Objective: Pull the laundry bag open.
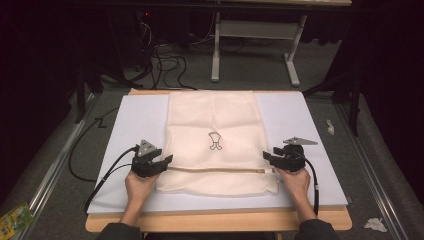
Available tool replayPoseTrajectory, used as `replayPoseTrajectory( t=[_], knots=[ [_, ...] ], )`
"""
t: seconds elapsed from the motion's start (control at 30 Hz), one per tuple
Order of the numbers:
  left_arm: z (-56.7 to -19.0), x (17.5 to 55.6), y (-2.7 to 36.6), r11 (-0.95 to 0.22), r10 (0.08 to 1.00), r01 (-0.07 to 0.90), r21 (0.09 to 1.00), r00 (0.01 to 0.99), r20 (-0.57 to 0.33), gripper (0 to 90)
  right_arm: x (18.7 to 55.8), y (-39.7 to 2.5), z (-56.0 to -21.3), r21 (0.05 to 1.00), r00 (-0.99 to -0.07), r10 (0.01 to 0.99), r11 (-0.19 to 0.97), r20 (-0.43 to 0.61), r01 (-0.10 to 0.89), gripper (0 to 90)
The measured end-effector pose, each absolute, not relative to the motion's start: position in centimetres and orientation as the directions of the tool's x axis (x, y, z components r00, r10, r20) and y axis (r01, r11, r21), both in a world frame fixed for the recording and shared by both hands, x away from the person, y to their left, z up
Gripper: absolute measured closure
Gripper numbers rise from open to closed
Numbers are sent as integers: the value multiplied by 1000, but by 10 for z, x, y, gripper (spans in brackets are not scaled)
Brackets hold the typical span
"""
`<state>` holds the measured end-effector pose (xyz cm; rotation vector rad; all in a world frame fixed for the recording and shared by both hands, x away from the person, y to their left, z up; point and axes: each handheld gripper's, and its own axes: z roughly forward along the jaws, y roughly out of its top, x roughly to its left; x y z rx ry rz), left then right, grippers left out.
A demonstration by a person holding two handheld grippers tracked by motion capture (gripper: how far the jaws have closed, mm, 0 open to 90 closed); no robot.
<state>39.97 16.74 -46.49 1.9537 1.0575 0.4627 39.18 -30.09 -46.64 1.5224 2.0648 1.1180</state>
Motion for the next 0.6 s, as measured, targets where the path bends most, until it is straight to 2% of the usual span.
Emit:
replayPoseTrajectory(
  t=[0.2, 0.4, 0.6],
  knots=[
    [-467, 394, 163, -291, 804, 495, 819, 591, -72, 471, 390, -304, -464, 761, -374, 913, 127, 161, 637, 448],
    [-471, 388, 155, -300, 786, 492, 817, 613, -81, 466, 390, -306, -461, 736, -383, 894, 94, 234, 670, 437],
    [-476, 386, 150, -310, 781, 493, 813, 620, -78, 457, 394, -303, -463, 694, -379, 890, 106, 253, 712, 448]
  ],
)
